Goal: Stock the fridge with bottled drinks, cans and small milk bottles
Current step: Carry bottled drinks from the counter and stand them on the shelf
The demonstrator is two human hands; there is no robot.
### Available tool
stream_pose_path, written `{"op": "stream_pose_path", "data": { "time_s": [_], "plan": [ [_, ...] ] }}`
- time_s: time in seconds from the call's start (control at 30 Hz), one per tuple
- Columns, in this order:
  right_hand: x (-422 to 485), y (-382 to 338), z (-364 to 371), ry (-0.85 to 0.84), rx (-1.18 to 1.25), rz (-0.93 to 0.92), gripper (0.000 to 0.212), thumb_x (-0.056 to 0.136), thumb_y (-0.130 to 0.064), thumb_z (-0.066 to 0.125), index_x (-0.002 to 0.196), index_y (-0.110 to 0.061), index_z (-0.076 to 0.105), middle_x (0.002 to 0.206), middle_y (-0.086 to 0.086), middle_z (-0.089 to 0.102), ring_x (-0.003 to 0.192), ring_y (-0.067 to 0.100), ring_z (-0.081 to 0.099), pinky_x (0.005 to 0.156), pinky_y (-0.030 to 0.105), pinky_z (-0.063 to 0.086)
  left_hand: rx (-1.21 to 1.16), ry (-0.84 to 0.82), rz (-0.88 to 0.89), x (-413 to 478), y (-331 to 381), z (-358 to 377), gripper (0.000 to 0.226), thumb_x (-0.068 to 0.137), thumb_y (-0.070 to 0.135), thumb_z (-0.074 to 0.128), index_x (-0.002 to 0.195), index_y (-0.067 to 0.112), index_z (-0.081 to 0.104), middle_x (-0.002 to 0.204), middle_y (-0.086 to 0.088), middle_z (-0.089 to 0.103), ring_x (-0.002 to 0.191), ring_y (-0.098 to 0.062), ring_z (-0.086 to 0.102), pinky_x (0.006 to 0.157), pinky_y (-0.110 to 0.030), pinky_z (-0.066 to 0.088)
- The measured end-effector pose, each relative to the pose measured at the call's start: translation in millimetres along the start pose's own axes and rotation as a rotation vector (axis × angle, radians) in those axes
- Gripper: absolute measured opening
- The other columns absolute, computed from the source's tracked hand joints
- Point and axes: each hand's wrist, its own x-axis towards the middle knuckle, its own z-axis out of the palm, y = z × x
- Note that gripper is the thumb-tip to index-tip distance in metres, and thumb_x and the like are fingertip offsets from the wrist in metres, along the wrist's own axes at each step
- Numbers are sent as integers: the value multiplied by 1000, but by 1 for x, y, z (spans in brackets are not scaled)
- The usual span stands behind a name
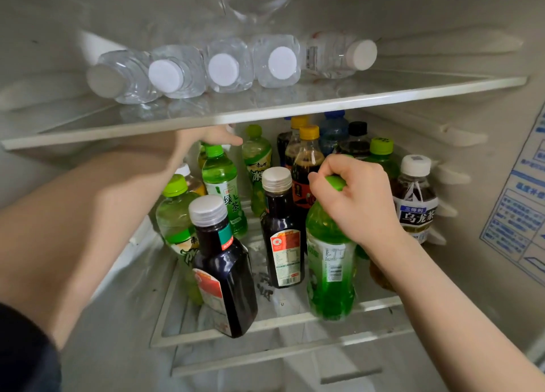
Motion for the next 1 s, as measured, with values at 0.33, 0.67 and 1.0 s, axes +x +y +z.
{"op": "stream_pose_path", "data": {
  "time_s": [0.33,0.67,1.0],
  "plan": [
    [-3,3,1,3,79,33,22,85,-24,63,64,-18,57,55,-4,53,55,14,49,56,29,40,-71,8,-117,-51,-9,-3,59,90,44,57,139,14,41,142,-6,43,129,-24,42,109,-34,32],
    [-4,3,2,17,48,13,22,86,-24,61,66,-17,58,53,-6,51,53,14,49,56,27,33,-252,7,-191,-152,-18,-7,21,92,25,56,114,24,53,125,2,49,111,-20,52,80,-34,51],
    [-7,4,-2,16,72,-5,22,87,-22,61,66,-16,56,53,-7,49,52,8,46,52,26,33,-248,46,-102,-150,-16,6,30,91,9,59,117,21,51,114,-14,53,95,-39,63,82,-53,54]
  ]
}}
